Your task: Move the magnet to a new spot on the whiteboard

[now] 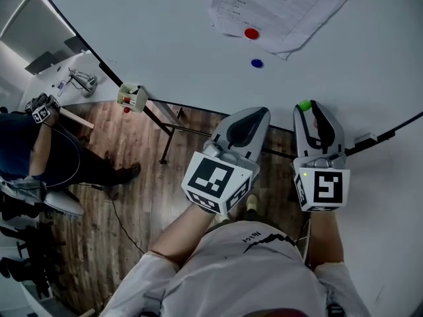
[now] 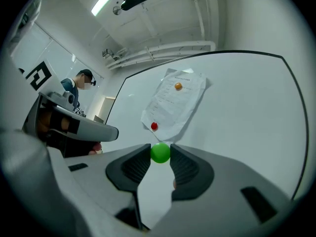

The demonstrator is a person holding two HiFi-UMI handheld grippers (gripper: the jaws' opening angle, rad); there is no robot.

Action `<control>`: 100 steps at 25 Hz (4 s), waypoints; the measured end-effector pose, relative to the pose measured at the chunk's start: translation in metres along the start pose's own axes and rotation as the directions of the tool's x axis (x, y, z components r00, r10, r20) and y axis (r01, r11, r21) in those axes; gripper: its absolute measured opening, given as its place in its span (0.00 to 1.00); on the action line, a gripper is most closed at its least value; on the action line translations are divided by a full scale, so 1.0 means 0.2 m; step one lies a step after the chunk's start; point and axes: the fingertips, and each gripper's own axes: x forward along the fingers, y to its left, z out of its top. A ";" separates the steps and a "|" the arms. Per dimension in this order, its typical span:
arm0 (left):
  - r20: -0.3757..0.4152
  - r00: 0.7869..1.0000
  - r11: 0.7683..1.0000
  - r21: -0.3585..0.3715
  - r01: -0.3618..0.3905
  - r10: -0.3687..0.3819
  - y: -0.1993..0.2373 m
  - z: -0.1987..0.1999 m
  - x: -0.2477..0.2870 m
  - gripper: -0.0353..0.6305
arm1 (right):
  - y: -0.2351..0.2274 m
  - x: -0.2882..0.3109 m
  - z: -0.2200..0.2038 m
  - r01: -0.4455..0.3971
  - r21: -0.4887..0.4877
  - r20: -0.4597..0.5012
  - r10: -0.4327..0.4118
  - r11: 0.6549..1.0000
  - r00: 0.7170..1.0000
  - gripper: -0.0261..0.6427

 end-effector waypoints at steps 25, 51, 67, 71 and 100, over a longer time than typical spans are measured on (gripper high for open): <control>-0.031 0.999 0.999 0.007 -0.037 0.037 0.10 -0.08 0.05 0.07 | -0.10 0.19 -0.26 0.065 0.018 -0.071 -0.064 0.998 0.995 0.24; -0.088 0.994 0.998 -0.011 -0.058 0.056 0.32 -0.18 0.14 0.07 | -0.23 0.50 -0.42 0.214 -0.007 -0.055 -0.214 0.977 0.975 0.24; -0.100 0.994 0.998 -0.018 -0.057 0.055 0.38 -0.20 0.13 0.07 | -0.25 0.52 -0.43 0.348 -0.023 -0.045 -0.349 0.937 0.936 0.24; -0.102 0.993 0.998 -0.019 -0.056 0.054 0.38 -0.20 0.11 0.07 | -0.24 0.53 -0.43 0.366 -0.034 -0.050 -0.367 0.930 0.929 0.24; -0.090 0.996 1.000 -0.027 -0.015 0.012 0.17 -0.21 -0.03 0.07 | -0.03 0.17 -0.43 0.183 0.148 -0.121 -0.166 0.972 0.979 0.22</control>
